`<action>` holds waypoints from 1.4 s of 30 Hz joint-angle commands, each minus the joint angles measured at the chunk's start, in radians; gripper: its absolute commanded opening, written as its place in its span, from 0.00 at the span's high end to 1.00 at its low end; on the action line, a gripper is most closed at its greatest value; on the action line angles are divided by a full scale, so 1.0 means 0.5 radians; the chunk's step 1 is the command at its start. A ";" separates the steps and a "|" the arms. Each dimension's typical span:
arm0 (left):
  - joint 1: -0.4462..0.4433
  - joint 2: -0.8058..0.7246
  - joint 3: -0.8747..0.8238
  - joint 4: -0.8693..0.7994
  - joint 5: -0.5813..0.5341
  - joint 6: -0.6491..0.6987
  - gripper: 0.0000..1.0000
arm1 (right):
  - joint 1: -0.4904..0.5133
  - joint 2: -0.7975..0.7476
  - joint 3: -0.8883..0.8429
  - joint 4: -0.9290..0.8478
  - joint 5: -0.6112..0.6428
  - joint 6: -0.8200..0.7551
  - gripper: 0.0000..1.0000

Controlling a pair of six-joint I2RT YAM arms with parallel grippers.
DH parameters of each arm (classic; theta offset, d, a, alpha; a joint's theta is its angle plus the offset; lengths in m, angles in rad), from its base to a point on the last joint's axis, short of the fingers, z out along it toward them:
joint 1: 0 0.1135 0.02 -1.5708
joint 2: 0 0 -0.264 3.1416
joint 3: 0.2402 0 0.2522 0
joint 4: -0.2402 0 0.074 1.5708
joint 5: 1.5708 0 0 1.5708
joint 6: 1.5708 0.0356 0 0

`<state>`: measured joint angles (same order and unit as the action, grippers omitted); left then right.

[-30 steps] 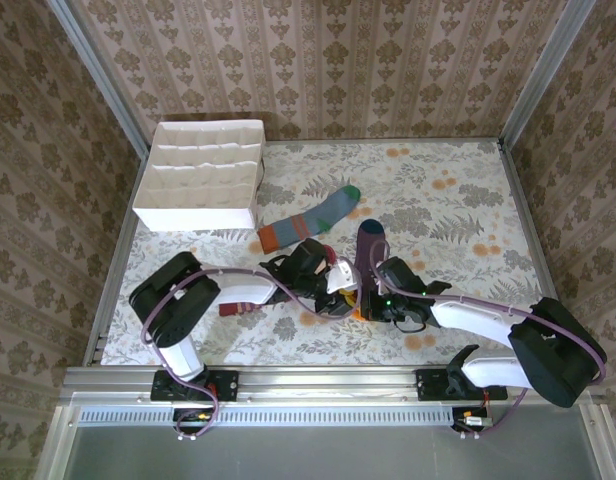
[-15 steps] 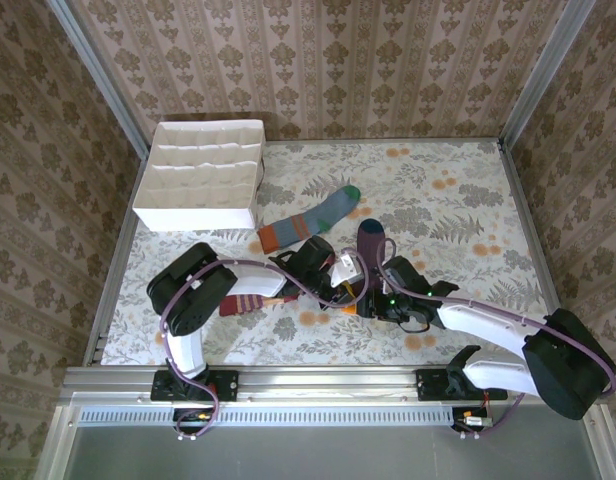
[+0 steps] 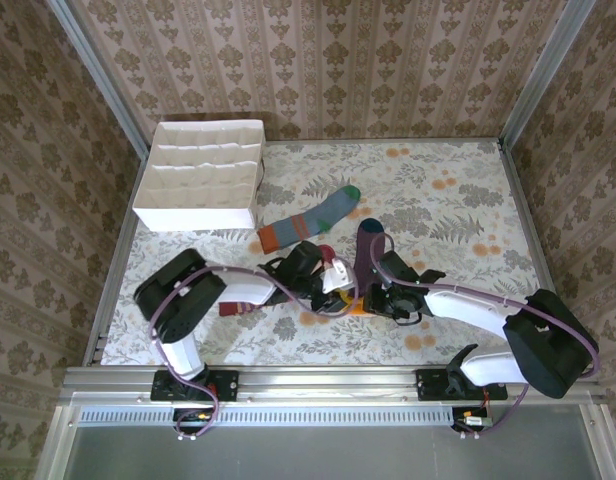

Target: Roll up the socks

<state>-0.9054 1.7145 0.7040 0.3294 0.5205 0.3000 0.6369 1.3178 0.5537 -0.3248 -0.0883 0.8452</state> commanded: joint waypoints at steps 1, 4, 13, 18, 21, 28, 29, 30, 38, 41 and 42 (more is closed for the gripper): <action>0.052 -0.225 -0.250 0.366 0.204 0.397 0.71 | -0.034 0.077 -0.040 -0.191 0.105 0.037 0.68; 0.028 -0.357 -0.349 0.473 0.114 0.577 0.70 | -0.045 0.112 -0.037 -0.194 0.079 0.024 0.68; -0.283 -0.357 -0.224 0.132 -0.275 1.114 0.70 | -0.074 0.135 -0.012 -0.220 0.015 -0.030 0.68; -0.319 -0.222 -0.158 0.121 -0.341 1.233 0.67 | -0.080 0.135 -0.003 -0.228 -0.017 -0.051 0.68; -0.319 -0.125 -0.096 0.070 -0.345 1.287 0.67 | -0.083 0.135 0.000 -0.235 -0.033 -0.055 0.68; -0.323 0.055 0.043 -0.059 -0.438 1.200 0.67 | -0.083 0.133 0.006 -0.220 -0.070 -0.086 0.68; -0.321 0.065 0.079 -0.128 -0.449 1.170 0.68 | -0.083 0.117 0.003 -0.211 -0.078 -0.091 0.68; -0.318 0.073 0.109 -0.199 -0.442 1.158 0.69 | -0.083 0.096 0.001 -0.206 -0.081 -0.099 0.68; -0.309 0.126 0.313 -0.707 -0.162 1.118 1.00 | -0.119 -0.210 0.001 -0.225 -0.090 -0.175 0.57; -0.261 0.158 0.418 -0.903 0.030 1.057 1.00 | -0.159 -0.413 -0.040 -0.208 -0.114 -0.206 0.52; -0.245 0.168 0.452 -0.968 0.080 1.035 1.00 | -0.168 -0.478 -0.050 -0.192 -0.130 -0.224 0.52</action>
<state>-1.0489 1.7744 0.8894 0.0208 0.4347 0.8616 0.5663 1.1511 0.5488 -0.3969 -0.1429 0.7631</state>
